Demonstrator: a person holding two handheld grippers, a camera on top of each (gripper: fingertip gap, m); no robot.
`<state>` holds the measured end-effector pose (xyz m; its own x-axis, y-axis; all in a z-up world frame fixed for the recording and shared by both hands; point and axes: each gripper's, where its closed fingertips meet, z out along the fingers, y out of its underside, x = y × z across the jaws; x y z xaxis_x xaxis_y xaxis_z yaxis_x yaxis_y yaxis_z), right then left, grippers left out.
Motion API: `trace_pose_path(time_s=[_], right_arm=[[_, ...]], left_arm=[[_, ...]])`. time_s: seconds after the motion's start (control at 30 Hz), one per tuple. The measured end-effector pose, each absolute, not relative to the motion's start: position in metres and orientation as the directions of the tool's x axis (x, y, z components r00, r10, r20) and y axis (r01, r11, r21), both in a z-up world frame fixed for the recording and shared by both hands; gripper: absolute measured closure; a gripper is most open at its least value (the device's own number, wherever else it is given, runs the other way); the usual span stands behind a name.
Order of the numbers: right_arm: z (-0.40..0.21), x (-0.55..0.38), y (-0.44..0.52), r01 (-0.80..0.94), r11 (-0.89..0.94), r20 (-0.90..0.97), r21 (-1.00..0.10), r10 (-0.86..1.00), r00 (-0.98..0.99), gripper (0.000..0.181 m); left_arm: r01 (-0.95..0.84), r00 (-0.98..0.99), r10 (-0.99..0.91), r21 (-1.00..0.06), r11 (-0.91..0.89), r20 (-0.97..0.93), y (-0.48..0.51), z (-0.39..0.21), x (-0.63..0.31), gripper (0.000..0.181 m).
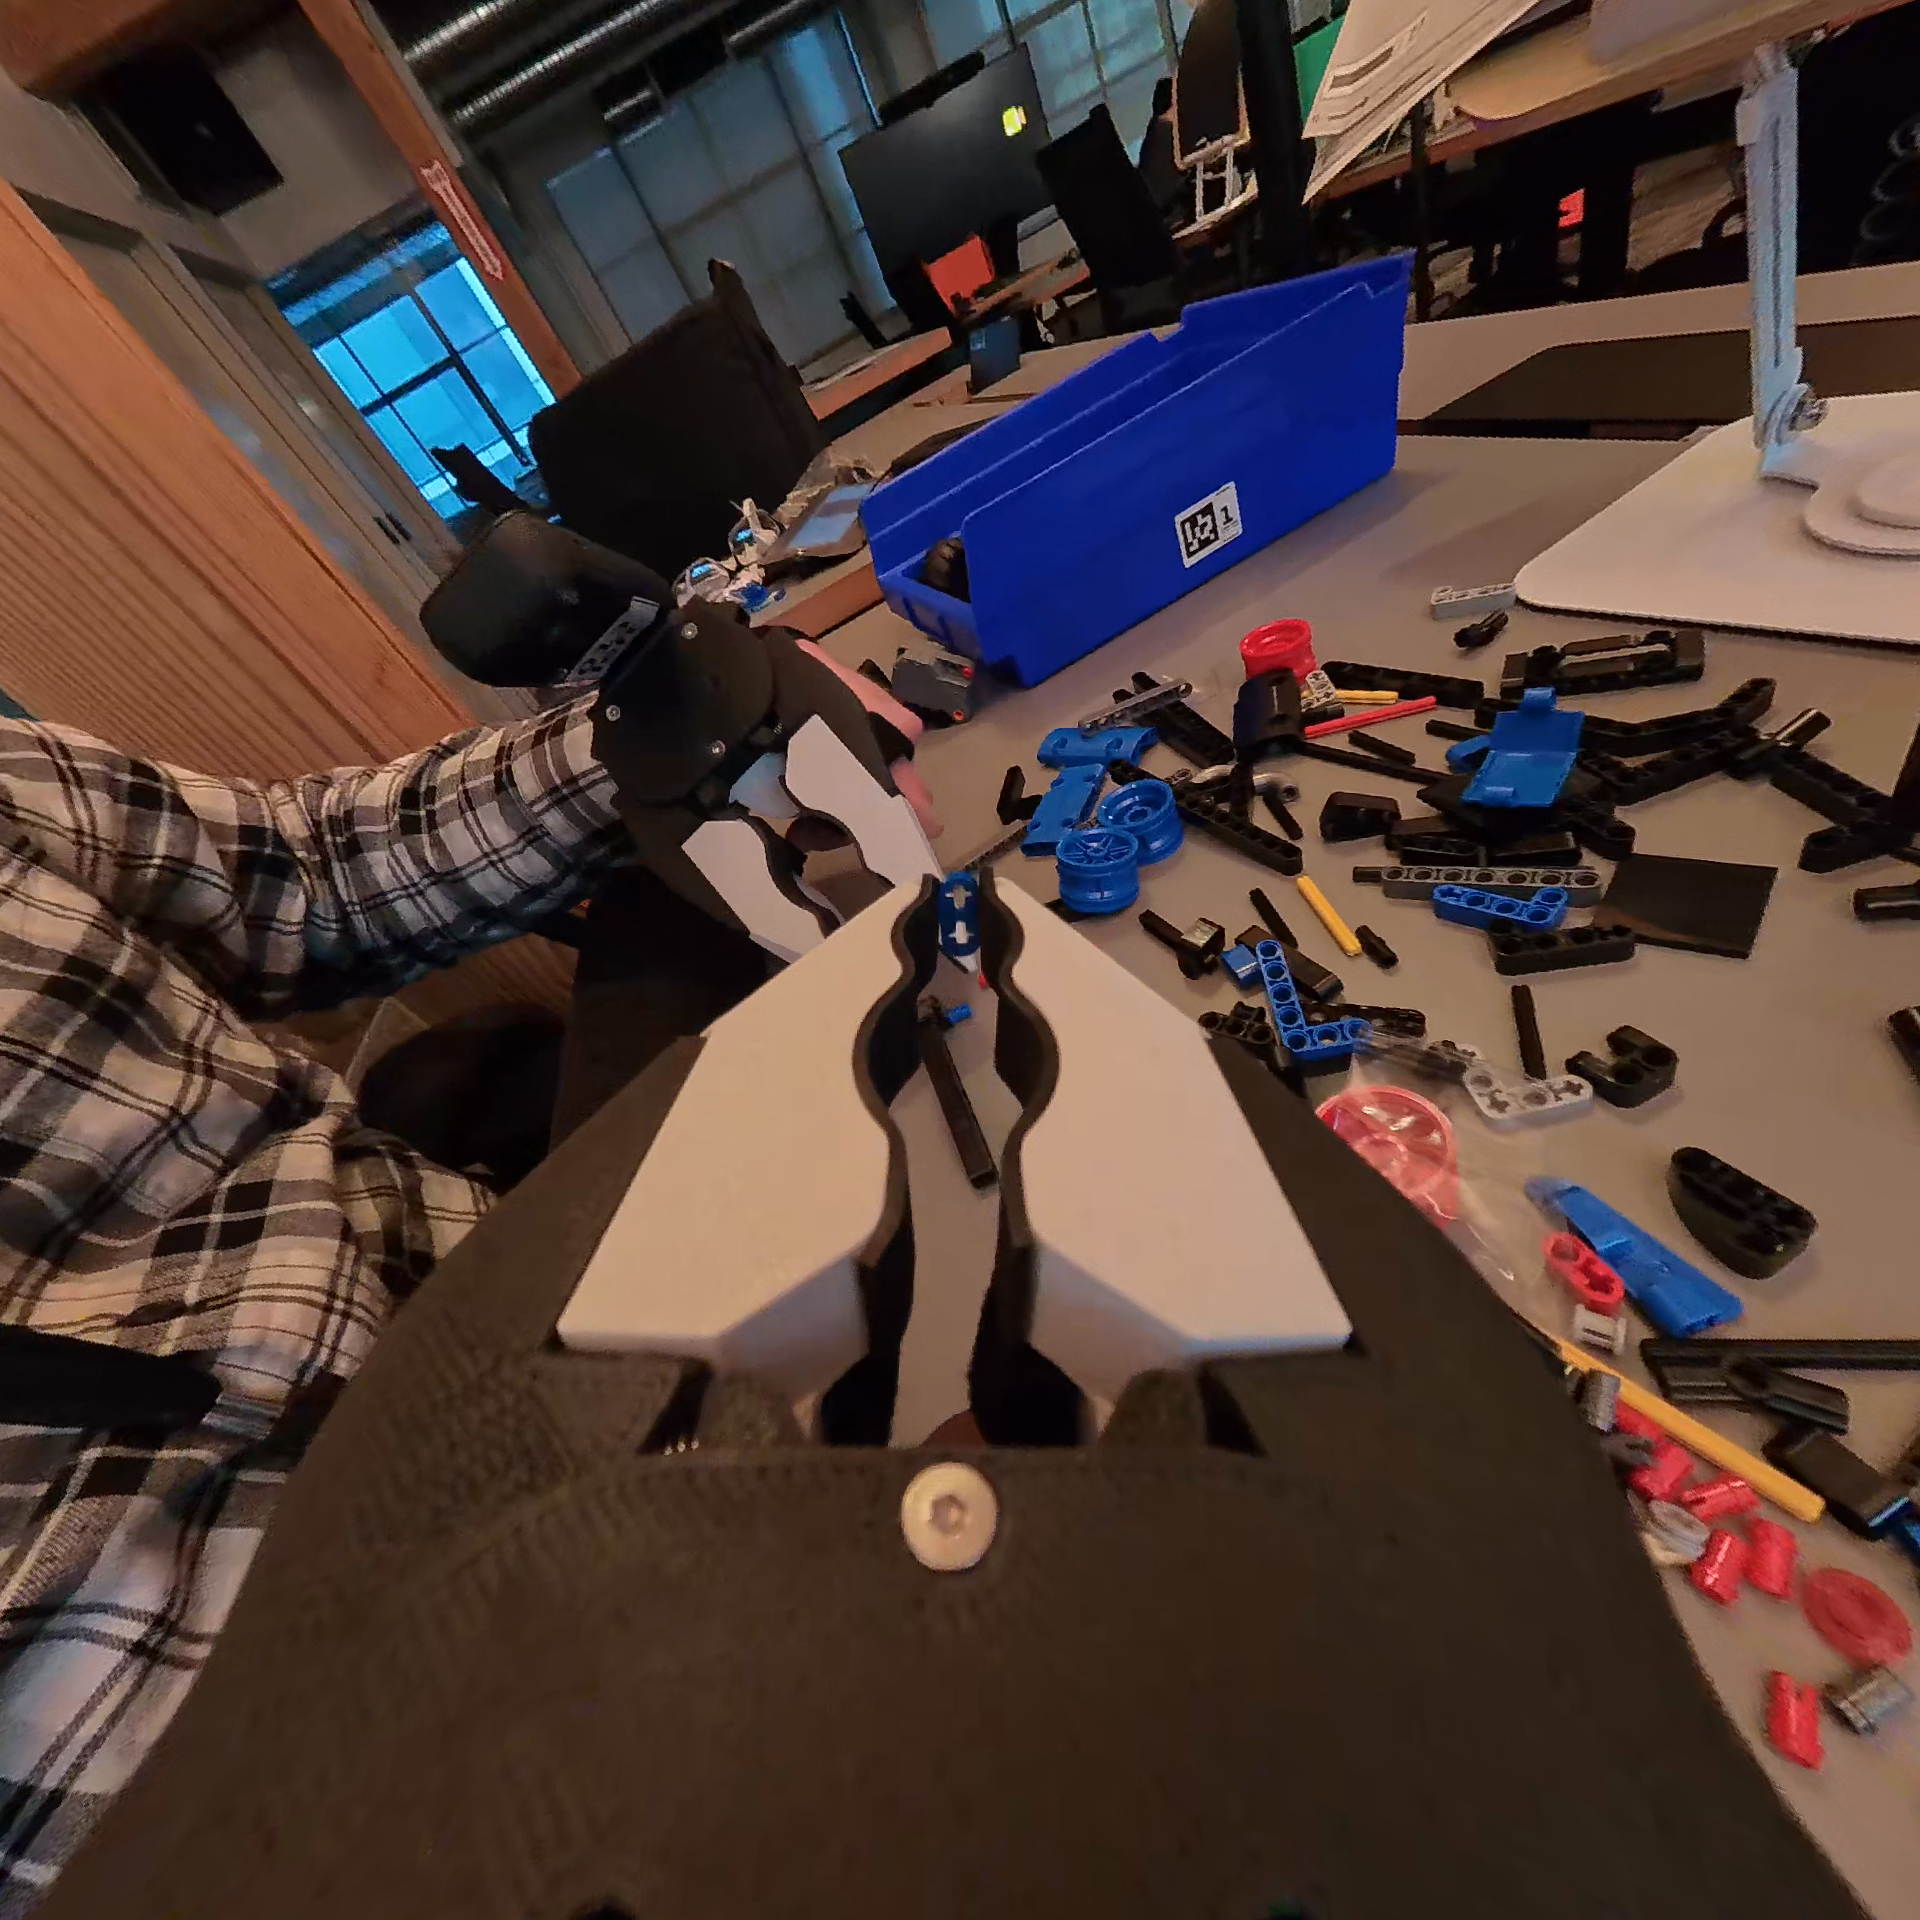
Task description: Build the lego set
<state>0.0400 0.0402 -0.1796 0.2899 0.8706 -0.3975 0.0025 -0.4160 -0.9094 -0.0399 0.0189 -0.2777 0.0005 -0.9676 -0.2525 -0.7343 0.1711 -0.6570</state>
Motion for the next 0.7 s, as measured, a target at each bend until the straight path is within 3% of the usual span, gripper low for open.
trace_pose_path(time_s=[0.2, 0.7], right_arm=[[-0.182, 0.043, 0.042, 0.002, -0.411, -0.391, -0.912, 0.869, 0.304, 0.177], [-0.185, 0.04, 0.039, 0.054, -0.361, -0.324, -0.931, 0.886, 0.331, 0.176]], left_arm=[[-0.774, -0.009, -0.977, -0.617, 0.143, -0.215, 0.018, -0.295, -0.037, 0.174], [-0.784, 0.169, -0.965, -0.621, -0.01, -0.198, 0.024, -0.295, -0.037, 0.175]])
